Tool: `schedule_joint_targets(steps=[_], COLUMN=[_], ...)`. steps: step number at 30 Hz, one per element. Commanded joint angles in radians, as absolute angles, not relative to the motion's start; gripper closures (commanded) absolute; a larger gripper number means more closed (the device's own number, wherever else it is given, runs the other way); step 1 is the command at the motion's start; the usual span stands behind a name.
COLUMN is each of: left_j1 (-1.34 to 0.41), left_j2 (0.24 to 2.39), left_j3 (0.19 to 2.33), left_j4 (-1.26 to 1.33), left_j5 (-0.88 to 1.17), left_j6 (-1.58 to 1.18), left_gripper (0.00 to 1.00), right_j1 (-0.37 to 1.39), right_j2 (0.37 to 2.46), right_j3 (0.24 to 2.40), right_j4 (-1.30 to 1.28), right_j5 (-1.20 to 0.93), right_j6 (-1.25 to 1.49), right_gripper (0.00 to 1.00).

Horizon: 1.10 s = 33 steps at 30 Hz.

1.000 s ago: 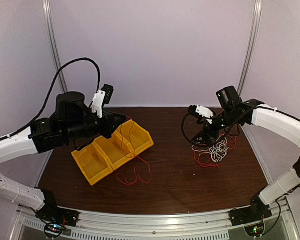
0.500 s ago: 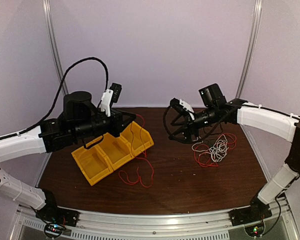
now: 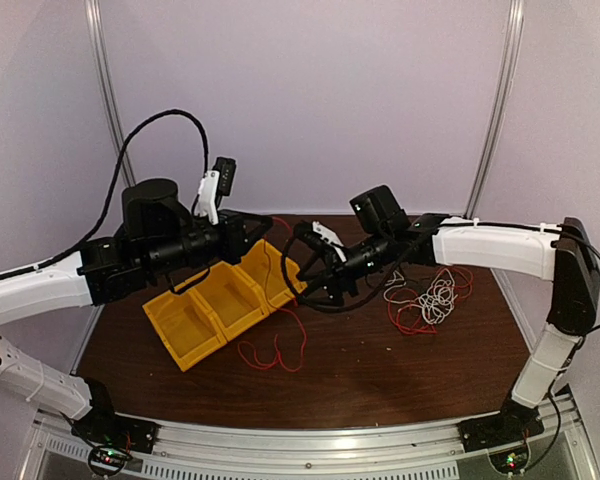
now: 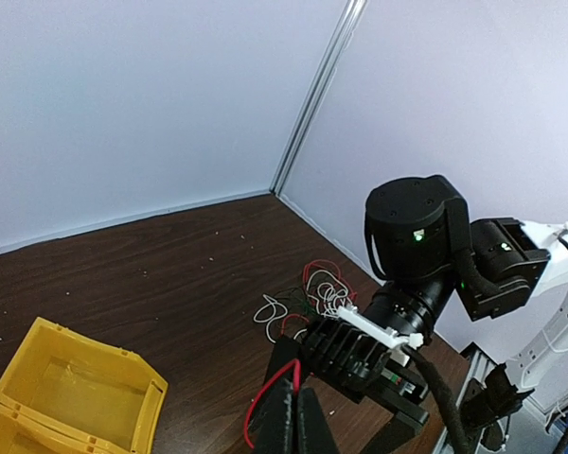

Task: Untangle the cables
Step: Pass from the left arm to the right

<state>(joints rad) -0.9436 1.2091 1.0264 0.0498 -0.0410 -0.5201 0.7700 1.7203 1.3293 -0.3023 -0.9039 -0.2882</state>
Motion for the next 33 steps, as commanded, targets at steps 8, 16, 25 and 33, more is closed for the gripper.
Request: schedule_joint_targets(steps=[8,16,25,33], left_j1=[-0.939,-0.939,-0.939,-0.939], left_j2=[1.168,1.155,1.140,1.107], left_j3=[1.009,0.994,0.961,0.905], left_j4=[0.116,0.113,0.143,0.252], left_j5=[-0.060,-0.073,-0.086,-0.120], left_j6=[-0.543,-0.538,-0.537,-0.599], left_gripper=[1.00,1.00,1.00,1.00], right_j1=[0.805,0.802,0.741,0.745], right_j2=[1.800,1.786,1.624,1.633], right_j3=[1.399,1.430,1.292,1.252], right_j4=[-0.215,-0.265,-0.259,-0.127], right_j5=[-0.976,-0.964,-0.905,-0.941], right_j6=[-0.202,-0.226,-0.233,-0.087], right_gripper=[0.33,0.88,0.52,0.25])
